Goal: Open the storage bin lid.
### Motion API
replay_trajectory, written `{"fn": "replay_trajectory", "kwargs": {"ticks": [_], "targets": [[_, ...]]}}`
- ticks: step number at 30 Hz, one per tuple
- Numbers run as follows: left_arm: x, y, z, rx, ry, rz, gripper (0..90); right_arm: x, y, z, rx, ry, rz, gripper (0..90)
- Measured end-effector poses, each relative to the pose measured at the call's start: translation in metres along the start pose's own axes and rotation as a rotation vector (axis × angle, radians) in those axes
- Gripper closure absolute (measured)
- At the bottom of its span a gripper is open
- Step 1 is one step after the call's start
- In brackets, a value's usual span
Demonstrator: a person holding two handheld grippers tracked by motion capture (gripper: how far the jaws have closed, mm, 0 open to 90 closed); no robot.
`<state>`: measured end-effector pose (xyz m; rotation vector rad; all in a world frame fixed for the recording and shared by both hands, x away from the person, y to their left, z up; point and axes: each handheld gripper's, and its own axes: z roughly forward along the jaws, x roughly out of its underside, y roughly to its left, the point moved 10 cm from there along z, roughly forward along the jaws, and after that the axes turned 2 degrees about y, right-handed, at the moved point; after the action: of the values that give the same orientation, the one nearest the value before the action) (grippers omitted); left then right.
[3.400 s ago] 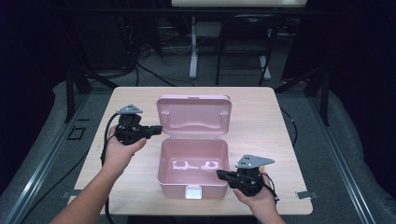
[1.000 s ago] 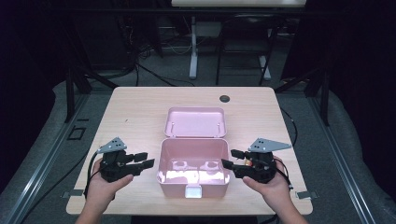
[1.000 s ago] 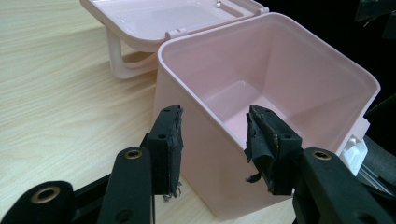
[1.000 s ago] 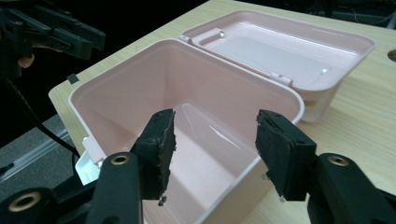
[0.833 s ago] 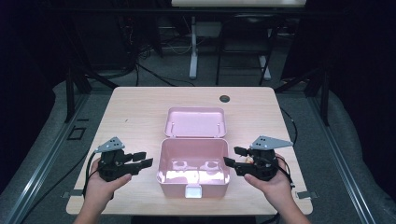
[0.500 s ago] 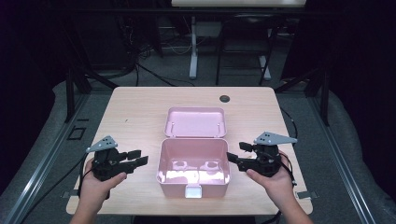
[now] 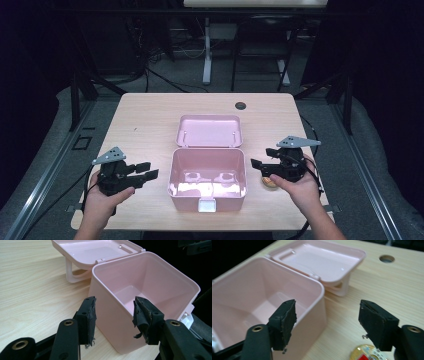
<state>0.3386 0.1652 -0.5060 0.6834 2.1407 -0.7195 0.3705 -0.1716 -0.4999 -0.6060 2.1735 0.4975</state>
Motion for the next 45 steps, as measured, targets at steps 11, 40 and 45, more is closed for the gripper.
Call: {"fn": "replay_trajectory", "kwargs": {"ticks": [11, 40, 45], "targets": [[0.0, -0.002, -0.002, 0.011, -0.003, 0.002, 51.7, 0.011, -0.034, 0.011, 0.079, 0.102, -0.002, 27.7], [0.001, -0.011, -0.004, -0.009, 0.032, 0.065, 49.2, 0.051, -0.071, 0.047, 0.178, 0.647, -0.004, 14.2], [0.001, -0.01, -0.004, -0.018, 0.031, 0.064, 49.4, 0.056, -0.075, 0.053, 0.192, 0.688, 0.021, 11.4]]}}
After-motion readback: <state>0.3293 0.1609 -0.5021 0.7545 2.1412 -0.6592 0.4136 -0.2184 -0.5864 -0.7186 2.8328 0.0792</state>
